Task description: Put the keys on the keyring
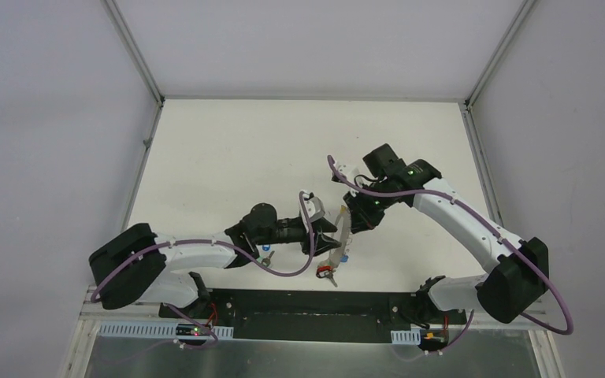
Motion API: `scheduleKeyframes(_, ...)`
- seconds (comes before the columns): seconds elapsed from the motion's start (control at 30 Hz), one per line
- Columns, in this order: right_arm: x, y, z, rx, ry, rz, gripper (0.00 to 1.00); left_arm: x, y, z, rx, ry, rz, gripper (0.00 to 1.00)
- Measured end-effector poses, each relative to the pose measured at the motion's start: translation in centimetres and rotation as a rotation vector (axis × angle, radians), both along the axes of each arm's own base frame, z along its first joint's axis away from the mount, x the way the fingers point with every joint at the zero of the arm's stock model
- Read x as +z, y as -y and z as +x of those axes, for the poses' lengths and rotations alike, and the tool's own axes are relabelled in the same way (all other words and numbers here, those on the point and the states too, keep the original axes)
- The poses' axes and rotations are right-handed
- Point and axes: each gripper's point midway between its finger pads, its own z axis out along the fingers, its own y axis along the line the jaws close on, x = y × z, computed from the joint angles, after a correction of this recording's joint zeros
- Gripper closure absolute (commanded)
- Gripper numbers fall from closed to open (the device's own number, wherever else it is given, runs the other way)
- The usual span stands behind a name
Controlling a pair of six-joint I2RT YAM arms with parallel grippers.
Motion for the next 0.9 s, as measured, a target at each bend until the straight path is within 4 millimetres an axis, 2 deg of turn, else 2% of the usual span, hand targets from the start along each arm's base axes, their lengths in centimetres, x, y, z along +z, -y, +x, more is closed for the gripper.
scheduleKeyframes(0.33, -0.1, 0.0, -0.5, 0.025, 0.003, 0.002, 1.0, -0.1, 2.5, 0.3, -0.069, 0.072, -0.136, 0.69)
scheduleKeyframes(0.63, -0.1, 0.0, -0.8, 0.053, 0.016, 0.01, 1.0, 0.7, 2.7, 0.6, -0.07, 0.108, -0.192, 0.69)
scheduleKeyframes(0.9, 0.0, 0.0, -0.9, 0.07, 0.031, 0.018, 1.0, 0.6, 2.4, 0.7, -0.057, 0.126, -0.161, 0.66)
